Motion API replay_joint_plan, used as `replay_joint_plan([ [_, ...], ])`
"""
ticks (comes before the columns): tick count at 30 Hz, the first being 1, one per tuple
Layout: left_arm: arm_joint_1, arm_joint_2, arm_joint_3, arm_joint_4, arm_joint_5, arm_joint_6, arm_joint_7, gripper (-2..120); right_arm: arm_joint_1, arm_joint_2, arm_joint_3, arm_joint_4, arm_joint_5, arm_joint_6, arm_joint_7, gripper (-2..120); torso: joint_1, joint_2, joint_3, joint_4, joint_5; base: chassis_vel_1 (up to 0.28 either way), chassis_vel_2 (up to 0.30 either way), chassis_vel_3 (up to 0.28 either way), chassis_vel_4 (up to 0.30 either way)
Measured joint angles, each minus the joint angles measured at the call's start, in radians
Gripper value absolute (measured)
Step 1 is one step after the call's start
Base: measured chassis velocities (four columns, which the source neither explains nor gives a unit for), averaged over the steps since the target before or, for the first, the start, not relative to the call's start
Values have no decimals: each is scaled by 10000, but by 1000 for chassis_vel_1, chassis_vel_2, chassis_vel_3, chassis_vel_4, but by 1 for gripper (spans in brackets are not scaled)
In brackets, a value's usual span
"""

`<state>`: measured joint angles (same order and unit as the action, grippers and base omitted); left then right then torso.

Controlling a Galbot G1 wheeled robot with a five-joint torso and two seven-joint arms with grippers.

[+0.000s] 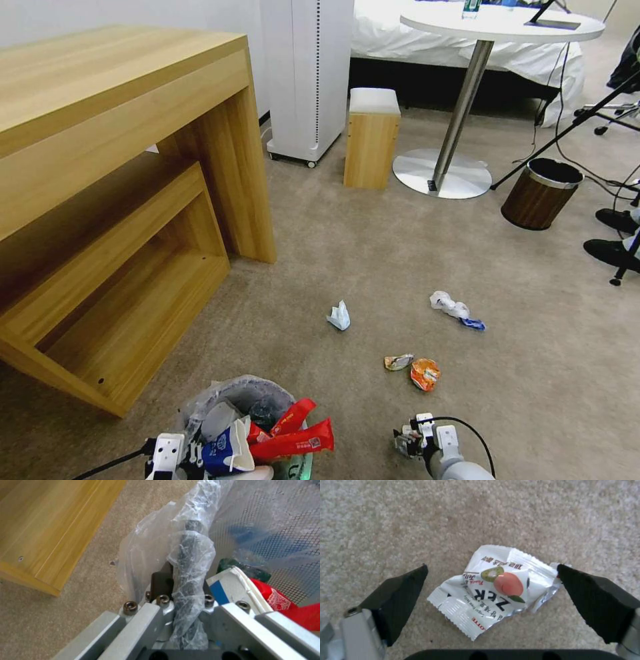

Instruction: Pick up the trash bin and place the garbage on the floor into it.

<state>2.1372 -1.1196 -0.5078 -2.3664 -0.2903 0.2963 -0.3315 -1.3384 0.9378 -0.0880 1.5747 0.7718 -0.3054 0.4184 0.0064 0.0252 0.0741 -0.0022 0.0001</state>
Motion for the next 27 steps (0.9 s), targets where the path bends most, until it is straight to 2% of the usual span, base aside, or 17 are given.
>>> replay_joint_plan([
  [23,190,-93,139,64,475,-156,96,0,-234,87,72,-268,-581,280,-92,100,0,0,0,0,1,0,0,0,0],
  [26,219,-97,139,56,518,-173,107,0,-222,68,76,-274,-581,342,-92,97,0,0,0,0,1,0,0,0,0],
  [27,240,-113,150,56,562,-201,114,0,-221,38,99,-250,-568,371,-86,91,1,0,0,0,1,0,0,0,0],
])
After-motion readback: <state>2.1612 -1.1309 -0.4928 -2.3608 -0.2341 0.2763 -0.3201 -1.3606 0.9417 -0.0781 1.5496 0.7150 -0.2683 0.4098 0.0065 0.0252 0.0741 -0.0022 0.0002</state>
